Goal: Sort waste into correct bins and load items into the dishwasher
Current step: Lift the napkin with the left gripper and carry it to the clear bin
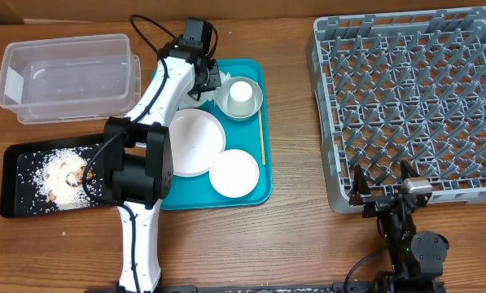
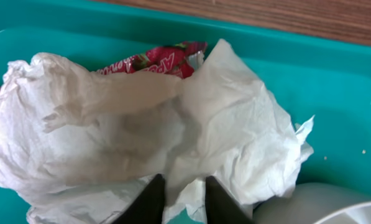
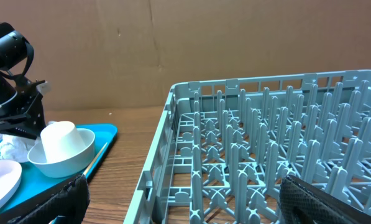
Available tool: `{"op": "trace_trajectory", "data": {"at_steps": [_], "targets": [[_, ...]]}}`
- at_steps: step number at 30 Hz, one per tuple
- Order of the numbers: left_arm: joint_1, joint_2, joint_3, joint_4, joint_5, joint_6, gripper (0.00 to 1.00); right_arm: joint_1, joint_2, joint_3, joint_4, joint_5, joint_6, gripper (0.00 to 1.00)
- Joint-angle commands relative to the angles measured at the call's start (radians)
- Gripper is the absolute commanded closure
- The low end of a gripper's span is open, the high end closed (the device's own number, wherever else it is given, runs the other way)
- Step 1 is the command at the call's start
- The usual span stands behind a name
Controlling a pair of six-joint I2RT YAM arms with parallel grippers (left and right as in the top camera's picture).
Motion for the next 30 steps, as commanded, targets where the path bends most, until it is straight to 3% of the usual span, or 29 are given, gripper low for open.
{"op": "trace_trajectory", "data": {"at_steps": [1,5,24,30], "targets": [[-0.003,0.010,-0.002,-0.010,0.017,-0.001,0.82,-0.003,-0.010,-0.010,0.004,0.008,-0.007,0.00],[-0.002,-0.005,0.024,-0.060,0.017,-0.001,0.96,-0.003,-0.010,-0.010,0.004,0.008,-0.007,0.00],[-0.002,-0.185,0.210,-0.330,0.060,-0.001,0.96,-0.003,-0.010,-0.010,0.004,0.008,-0.007,0.00],[0.024,-0.292,0.210,-0.280,-0.118,-0.001,0.96,-0.003,-0.010,-0.010,0.004,0.008,-0.007,0.00]]}}
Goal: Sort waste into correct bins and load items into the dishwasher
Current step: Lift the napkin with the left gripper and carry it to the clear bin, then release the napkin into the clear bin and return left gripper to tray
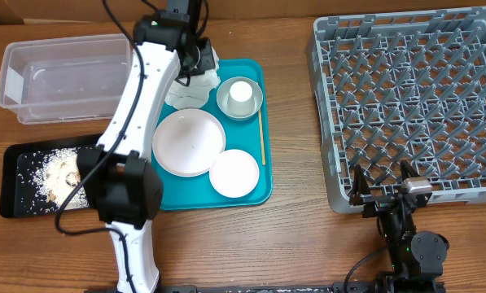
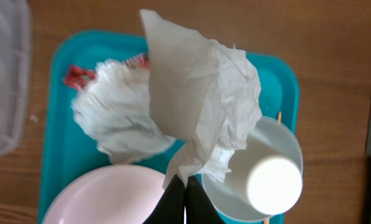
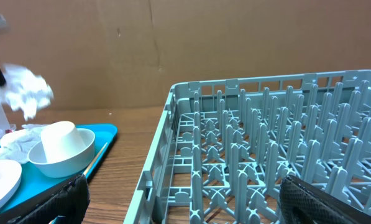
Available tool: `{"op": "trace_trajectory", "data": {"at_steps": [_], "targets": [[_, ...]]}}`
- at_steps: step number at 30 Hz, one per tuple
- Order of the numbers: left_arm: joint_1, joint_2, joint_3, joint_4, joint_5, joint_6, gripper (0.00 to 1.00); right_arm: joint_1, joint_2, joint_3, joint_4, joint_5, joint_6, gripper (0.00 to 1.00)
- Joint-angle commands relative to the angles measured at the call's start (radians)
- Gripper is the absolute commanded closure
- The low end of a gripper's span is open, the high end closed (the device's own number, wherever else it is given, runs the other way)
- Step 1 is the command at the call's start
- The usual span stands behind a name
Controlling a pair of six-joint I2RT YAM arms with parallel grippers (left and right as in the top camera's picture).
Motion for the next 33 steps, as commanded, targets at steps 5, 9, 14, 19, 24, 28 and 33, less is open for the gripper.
{"op": "trace_trajectory", "data": {"at_steps": [5,9,14,19,24,28,33], "targets": [[0.079,-0.131,0.031,0.055,-0.316,0.000,0.96,-0.003,-0.010,-0.010,0.004,0.008,-0.007,0.00],[0.150,-0.122,0.028,0.067,-0.347,0.000,0.96,-0.003,-0.010,-0.010,0.004,0.008,-0.007,0.00],[0.246,-0.072,0.028,0.099,-0.341,-0.001,0.96,-0.003,-0.010,-0.010,0.004,0.008,-0.007,0.00],[0.323,-0.005,0.028,0.155,-0.340,0.000,0.83,-0.003,-0.010,-0.010,0.004,0.008,-0.007,0.00],[0.367,0.035,0.028,0.145,-0.336,0.000,0.08,-0.003,-0.010,-0.010,0.004,0.008,-0.007,0.00],[0.371,0.028,0.028,0.098,-0.262,0.015,0.00,-0.003,-0.010,-0.010,0.004,0.008,-0.007,0.00],[0.354,-0.007,0.028,0.079,-0.026,0.087,0.00,-0.003,-0.010,-0.010,0.004,0.008,-0.007,0.00]]}}
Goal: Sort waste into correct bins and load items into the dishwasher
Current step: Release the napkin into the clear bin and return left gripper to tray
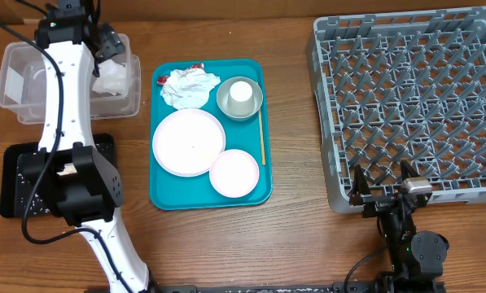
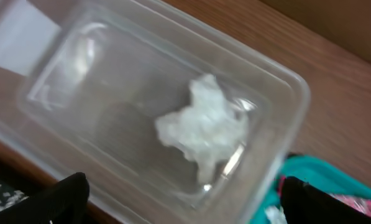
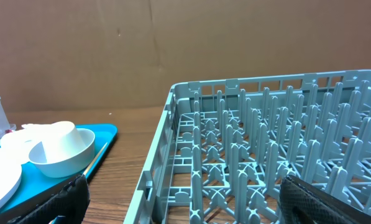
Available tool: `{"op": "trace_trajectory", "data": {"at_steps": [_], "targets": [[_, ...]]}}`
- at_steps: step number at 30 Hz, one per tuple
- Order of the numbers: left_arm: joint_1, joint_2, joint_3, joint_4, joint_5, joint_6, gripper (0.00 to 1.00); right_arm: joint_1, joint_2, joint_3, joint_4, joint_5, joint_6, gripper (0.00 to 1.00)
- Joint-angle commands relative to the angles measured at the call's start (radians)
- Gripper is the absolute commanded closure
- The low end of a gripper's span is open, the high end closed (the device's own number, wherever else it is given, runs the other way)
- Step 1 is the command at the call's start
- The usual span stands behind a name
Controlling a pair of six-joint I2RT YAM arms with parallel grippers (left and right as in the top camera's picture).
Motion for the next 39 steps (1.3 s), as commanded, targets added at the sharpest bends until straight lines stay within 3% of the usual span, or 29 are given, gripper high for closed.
{"op": "trace_trajectory", "data": {"at_steps": [1,6,9,11,14,22,31,39], "targets": [[-0.020,-0.054,0.013,0.000,0.235,0.065,0.00,-0.003,-0.010,-0.010,0.004,0.008,-0.007,0.00],[-0.052,-0.079,0.013,0.009,0.539,0.114,0.07,-0.003,-0.010,-0.010,0.004,0.008,-0.007,0.00],[-0.085,-0.076,0.012,-0.012,0.629,0.174,0.09,-0.003,-0.010,-0.010,0.004,0.008,-0.007,0.00],[-0.115,-0.071,0.012,-0.037,0.613,0.195,0.09,-0.003,-0.010,-0.010,0.004,0.008,-0.007,0.00],[-0.166,-0.051,0.012,-0.089,0.531,0.156,0.23,-0.003,-0.010,-0.010,0.005,0.008,-0.007,0.00],[-0.280,0.048,0.011,-0.110,0.353,0.005,0.21,-0.003,-0.010,-0.010,0.004,0.008,-0.007,0.00],[-0.301,0.204,0.011,-0.093,0.208,-0.001,0.29,-0.003,-0.010,-0.010,0.004,0.008,-0.007,0.00],[-0.299,0.275,0.011,-0.078,0.169,-0.009,0.28,-0.003,-0.010,-0.010,0.004,0.008,-0.007,0.00]]}}
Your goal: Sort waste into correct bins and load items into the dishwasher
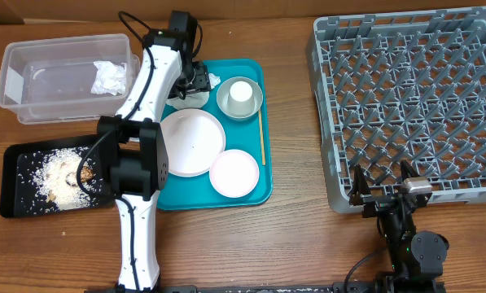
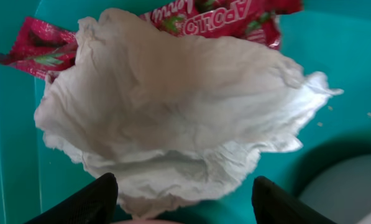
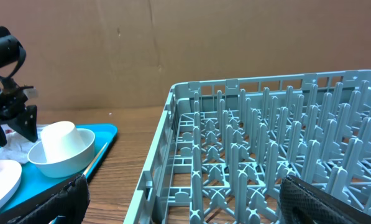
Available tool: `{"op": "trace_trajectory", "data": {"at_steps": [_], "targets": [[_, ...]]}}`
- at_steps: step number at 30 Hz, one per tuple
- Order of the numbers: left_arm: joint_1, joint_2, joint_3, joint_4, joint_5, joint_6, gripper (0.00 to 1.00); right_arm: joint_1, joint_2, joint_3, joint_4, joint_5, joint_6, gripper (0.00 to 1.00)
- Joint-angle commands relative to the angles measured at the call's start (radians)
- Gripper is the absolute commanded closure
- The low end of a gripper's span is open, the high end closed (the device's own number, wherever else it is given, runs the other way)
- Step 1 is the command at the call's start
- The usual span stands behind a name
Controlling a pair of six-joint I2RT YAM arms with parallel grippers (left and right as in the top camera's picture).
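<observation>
A crumpled white napkin (image 2: 173, 118) lies on a red wrapper (image 2: 229, 18) in the far left corner of the teal tray (image 1: 259, 191). My left gripper (image 2: 185, 211) hangs open just above the napkin, its fingers (image 2: 101, 199) either side of the near edge. Another napkin (image 1: 108, 77) lies in the clear bin (image 1: 31, 89). On the tray stand a grey bowl (image 1: 252, 104) with a white cup (image 1: 241, 91), a large plate (image 1: 195, 142), a small plate (image 1: 234, 172) and a chopstick (image 1: 261, 137). My right gripper (image 1: 385, 191) rests open by the rack.
The grey dish rack (image 1: 413, 106) fills the right of the table, nothing in it. A black tray (image 1: 31, 175) with white food scraps lies at the front left. My left arm stretches over the tray's left edge.
My left gripper was open over the clear bin with a napkin lying in it. Now it is back over the tray's far left corner, open above the second napkin. The right arm has not moved.
My left gripper was low at the napkin pile on the tray, nearly shut. Then it held one napkin above the tray. Then it stood open over the clear bin with that napkin inside. Now it is open over the remaining napkin and wrapper.
</observation>
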Motion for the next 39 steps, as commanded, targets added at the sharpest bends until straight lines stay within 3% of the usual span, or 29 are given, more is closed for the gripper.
{"op": "trace_trajectory", "data": {"at_steps": [1,20,22,29,31,39], "targets": [[0.006,0.023,0.010,0.006,-0.063,-0.022,0.28,-0.003,-0.010,-0.010,0.004,0.008,-0.007,0.00],[0.006,0.074,0.010,0.000,-0.068,-0.021,0.34,-0.003,-0.010,-0.010,0.004,0.008,-0.007,0.00],[0.006,0.073,0.011,0.001,-0.068,-0.021,0.41,-0.003,-0.010,-0.010,0.005,0.008,-0.007,0.00],[0.006,0.063,0.017,-0.014,-0.060,-0.023,0.87,-0.003,-0.010,-0.010,0.004,0.008,-0.007,0.00],[0.006,0.052,0.032,-0.031,-0.060,-0.026,0.96,-0.003,-0.010,-0.010,0.004,0.008,-0.007,0.00],[0.005,-0.006,0.169,-0.185,-0.060,-0.025,0.96,-0.003,-0.010,-0.010,0.004,0.008,-0.007,0.00]]}}
